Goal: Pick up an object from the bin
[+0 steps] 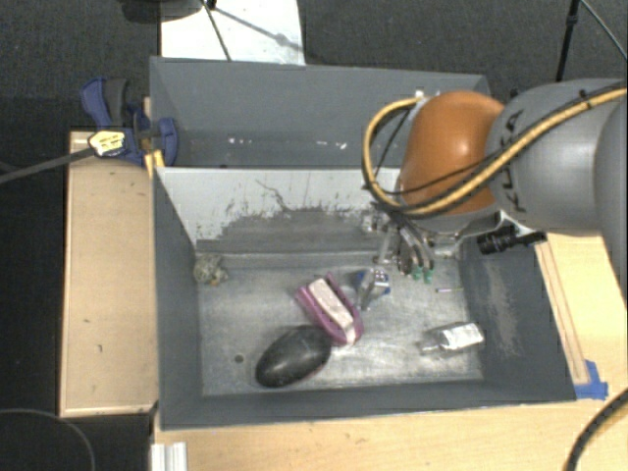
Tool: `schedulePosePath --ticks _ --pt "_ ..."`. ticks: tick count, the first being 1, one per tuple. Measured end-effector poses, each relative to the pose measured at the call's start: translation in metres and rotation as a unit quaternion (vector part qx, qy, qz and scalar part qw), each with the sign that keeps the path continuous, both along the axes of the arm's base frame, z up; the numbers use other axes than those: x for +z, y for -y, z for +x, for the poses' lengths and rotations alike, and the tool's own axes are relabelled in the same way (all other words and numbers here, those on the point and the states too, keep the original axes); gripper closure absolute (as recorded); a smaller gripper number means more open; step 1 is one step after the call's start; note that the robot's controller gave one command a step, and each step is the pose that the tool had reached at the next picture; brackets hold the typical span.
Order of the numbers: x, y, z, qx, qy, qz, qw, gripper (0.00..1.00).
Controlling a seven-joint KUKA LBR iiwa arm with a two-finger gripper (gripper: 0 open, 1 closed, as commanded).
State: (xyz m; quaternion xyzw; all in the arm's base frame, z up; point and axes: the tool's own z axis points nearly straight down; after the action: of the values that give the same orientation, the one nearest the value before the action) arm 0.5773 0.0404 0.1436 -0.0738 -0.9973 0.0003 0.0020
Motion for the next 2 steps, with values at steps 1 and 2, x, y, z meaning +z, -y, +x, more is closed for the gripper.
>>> schedulePosePath --ticks 1,2 --pt "-0.0484 0.0086 0.0071 -0.012 0.0133 0.001 0.9998 0.00" --pt "-0.0579 0.0091 0.0007 -0.013 0.0037 0.000 0.9999 1.00"
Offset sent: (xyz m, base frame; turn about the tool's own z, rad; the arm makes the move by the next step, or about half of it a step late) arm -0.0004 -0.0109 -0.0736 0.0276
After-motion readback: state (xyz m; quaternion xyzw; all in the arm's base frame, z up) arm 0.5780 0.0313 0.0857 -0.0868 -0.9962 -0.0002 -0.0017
